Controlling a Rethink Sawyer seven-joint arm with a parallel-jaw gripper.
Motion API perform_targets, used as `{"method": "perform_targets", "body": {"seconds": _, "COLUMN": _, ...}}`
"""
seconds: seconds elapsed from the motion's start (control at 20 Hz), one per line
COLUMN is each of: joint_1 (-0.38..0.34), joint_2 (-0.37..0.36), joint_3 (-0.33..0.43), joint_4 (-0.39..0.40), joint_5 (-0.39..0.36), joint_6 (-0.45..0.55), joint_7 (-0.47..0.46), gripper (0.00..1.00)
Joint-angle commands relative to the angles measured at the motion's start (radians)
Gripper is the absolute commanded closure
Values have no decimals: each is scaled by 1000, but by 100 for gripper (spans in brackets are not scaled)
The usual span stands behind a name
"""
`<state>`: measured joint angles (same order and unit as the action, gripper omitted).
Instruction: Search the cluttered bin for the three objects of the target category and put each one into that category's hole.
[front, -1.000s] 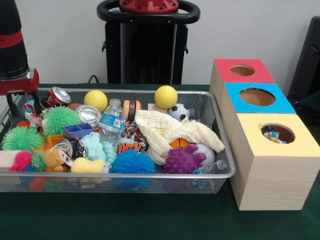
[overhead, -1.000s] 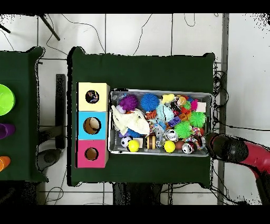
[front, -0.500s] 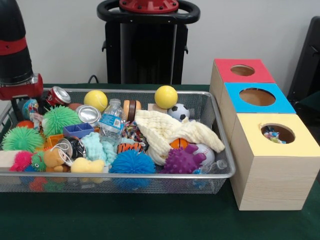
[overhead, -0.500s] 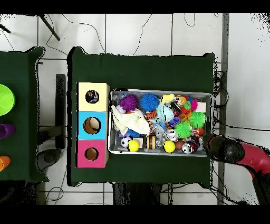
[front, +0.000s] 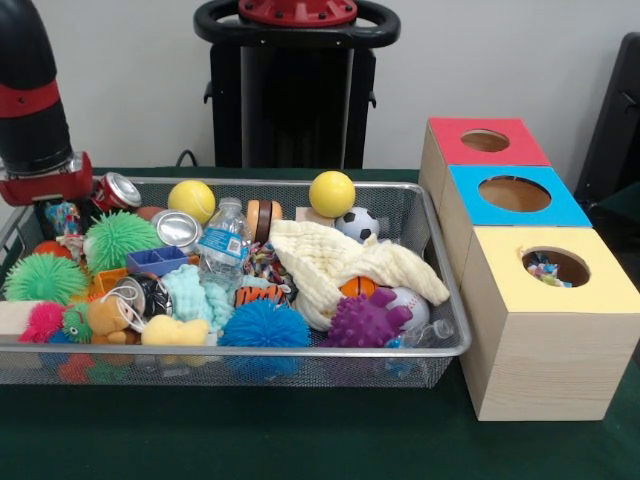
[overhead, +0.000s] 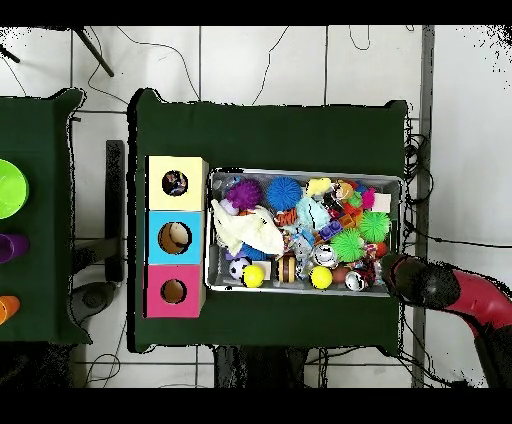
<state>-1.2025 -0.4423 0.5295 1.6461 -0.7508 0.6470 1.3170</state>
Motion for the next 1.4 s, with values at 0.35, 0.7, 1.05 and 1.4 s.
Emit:
{"method": "perform_targets", "body": {"seconds": 0.35, "joint_1": -9, "joint_2": 38, "joint_3": -4, "joint_4": 11, "joint_5": -49, "joint_6": -7, "joint_7": -117, "gripper": 100}}
{"method": "perform_targets", "body": {"seconds": 0.7, "joint_1": 10, "joint_2": 10, "joint_3": 2, "joint_4": 24, "joint_5": -46, "joint_6": -8, "joint_7": -104, "gripper": 100}}
{"method": "perform_targets", "body": {"seconds": 1.05, "joint_1": 96, "joint_2": -139, "joint_3": -14, "joint_4": 81, "joint_5": 8, "joint_6": 87, "joint_7": -40, "gripper": 100}}
{"method": "perform_targets", "body": {"seconds": 1.4, "joint_1": 155, "joint_2": -227, "joint_3": -39, "joint_4": 94, "joint_5": 51, "joint_6": 161, "joint_7": -36, "gripper": 100}}
